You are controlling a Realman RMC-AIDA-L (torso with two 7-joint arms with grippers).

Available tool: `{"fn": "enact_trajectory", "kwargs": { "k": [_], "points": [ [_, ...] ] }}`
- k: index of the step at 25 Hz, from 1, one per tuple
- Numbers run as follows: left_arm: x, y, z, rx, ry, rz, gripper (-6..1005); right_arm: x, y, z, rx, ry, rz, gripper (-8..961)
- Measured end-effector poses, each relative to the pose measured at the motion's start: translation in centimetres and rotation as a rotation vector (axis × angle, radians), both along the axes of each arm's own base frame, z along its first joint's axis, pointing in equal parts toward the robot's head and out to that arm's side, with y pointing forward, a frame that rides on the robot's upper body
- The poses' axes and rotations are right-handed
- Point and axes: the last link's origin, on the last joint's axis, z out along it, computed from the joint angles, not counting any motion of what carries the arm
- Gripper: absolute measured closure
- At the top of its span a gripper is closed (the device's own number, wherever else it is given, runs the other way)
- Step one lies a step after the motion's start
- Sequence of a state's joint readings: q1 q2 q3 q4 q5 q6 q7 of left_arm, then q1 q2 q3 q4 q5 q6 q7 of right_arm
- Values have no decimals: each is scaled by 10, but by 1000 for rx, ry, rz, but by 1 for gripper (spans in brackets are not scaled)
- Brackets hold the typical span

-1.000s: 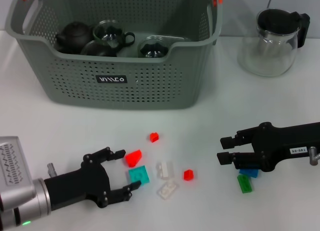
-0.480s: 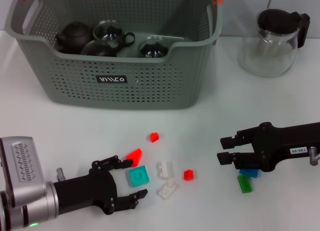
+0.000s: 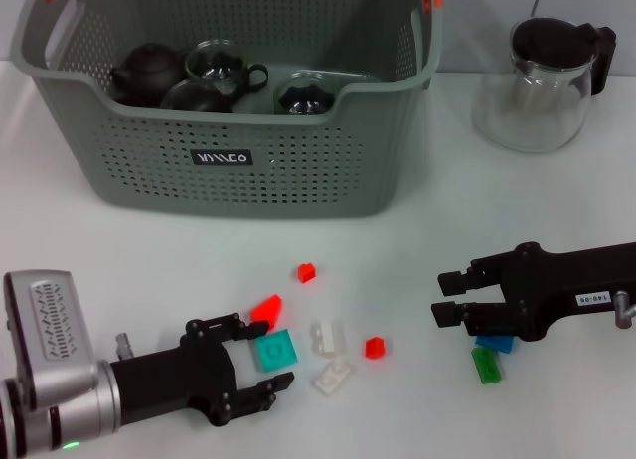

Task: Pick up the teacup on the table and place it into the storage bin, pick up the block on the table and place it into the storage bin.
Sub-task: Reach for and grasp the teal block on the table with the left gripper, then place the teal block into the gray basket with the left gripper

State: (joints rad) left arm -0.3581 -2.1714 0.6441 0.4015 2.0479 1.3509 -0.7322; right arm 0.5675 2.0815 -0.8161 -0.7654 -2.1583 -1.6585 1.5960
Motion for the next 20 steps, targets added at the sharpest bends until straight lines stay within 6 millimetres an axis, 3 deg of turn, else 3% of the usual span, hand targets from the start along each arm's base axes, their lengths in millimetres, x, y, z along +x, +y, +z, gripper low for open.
{"fn": "enact_trajectory", "kwargs": {
  "k": [9,15,20],
  "points": [
    [2,7,0,-16,-18,48,470,0,0,0,-1,0,0,491],
    [2,9,3,-19,-10,51,614,0,0,0,0,0,-1,491],
    [1,8,3,-28,-8,54,611,0,0,0,-2,1,0,491]
  ]
}}
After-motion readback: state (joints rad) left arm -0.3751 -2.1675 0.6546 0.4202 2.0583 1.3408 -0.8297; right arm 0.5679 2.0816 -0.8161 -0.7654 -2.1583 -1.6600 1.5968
